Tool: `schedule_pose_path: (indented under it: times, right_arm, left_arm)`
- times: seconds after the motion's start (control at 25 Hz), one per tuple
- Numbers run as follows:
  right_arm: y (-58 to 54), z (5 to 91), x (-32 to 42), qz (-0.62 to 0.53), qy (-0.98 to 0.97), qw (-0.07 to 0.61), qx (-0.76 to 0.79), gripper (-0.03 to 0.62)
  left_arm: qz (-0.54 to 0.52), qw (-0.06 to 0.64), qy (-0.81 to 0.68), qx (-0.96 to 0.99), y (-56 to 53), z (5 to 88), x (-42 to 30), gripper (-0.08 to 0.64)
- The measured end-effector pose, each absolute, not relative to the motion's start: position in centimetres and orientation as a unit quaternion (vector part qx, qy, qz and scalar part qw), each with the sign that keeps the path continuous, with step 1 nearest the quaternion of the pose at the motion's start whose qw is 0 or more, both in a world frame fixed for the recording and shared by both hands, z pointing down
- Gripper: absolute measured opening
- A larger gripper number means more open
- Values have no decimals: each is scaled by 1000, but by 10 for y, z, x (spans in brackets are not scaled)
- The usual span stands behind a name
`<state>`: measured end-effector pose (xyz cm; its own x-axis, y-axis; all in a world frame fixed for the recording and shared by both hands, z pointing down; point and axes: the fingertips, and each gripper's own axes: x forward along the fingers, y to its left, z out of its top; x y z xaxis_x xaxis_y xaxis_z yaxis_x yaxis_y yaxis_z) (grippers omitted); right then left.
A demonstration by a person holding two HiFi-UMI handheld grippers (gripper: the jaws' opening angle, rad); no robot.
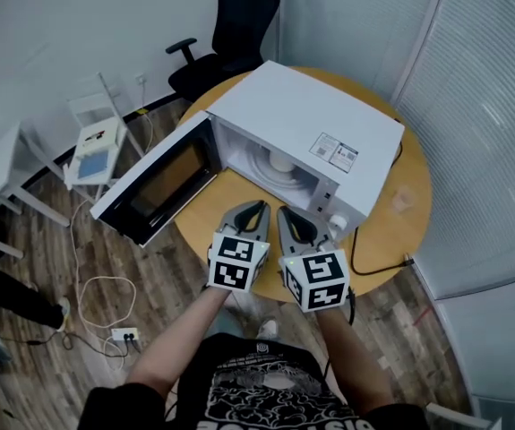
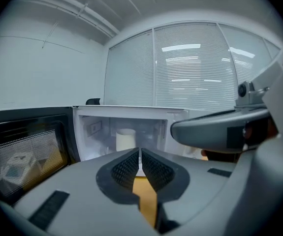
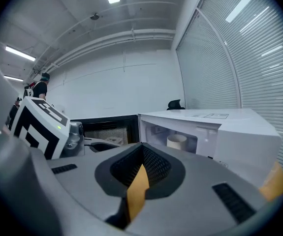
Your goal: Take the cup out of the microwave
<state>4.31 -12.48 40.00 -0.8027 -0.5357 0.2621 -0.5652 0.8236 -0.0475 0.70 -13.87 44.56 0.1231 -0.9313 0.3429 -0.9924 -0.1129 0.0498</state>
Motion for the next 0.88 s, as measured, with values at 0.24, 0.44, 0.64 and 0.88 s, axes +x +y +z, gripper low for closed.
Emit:
schedule_pose_path:
  times: [0.24,0.44,0.64,0.88]
  right_arm:
    - [-141,407,41,58,-939,131,312,15]
    - [-158,412,32,57,-929,140,339,15]
    - [-177,418,19,55,-916,150,367,15]
    - [-195,426,7,59,-902,161,397,15]
  left_arm:
    - [113,132,-636,751,-165,458,-2,11]
    - [101,121,-611,776,-188,459,-6,11]
    - [90,122,-582,799,-211,469,-15,11]
    - [89,130,-554,817,-236,487,-26,78]
